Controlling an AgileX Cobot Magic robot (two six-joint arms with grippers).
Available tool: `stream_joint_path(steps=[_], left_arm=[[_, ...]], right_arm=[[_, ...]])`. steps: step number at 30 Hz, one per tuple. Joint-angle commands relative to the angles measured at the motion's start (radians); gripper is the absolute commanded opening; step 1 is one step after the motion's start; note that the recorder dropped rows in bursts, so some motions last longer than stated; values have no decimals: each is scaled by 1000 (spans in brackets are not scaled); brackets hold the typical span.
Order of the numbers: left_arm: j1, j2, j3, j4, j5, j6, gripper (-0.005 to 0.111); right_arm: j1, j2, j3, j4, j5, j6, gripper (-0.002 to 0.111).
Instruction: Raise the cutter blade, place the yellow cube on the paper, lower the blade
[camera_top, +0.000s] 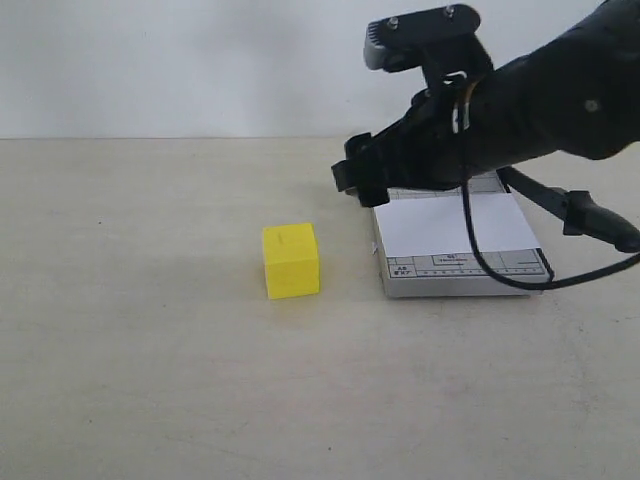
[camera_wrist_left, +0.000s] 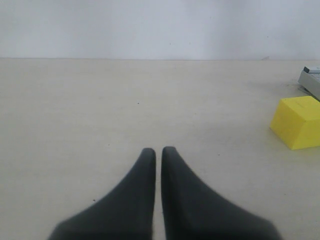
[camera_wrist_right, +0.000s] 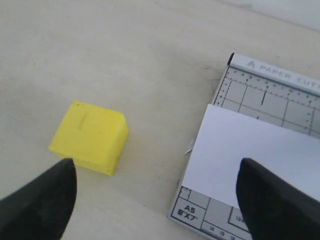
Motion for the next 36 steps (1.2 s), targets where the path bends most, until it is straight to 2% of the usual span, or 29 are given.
stream_joint_path(steps=[1, 8, 16, 19, 24, 36], left_arm=[[4, -4, 2, -3, -16, 0, 4], [4, -4, 2, -3, -16, 0, 4], [4, -4, 2, -3, -16, 0, 4], [4, -4, 2, -3, -16, 0, 4], [4, -4, 2, -3, -16, 0, 4], [4, -4, 2, -3, -16, 0, 4]], right_arm=[[2, 92, -33, 36, -10, 29, 84], [7, 165, -102, 59, -15, 38, 84], [106, 236, -229, 62, -4, 30, 84], [139, 298, -284, 64, 53, 40, 84], [150, 380, -311, 82, 78, 106, 84], [152, 462, -356, 115, 79, 100, 84]])
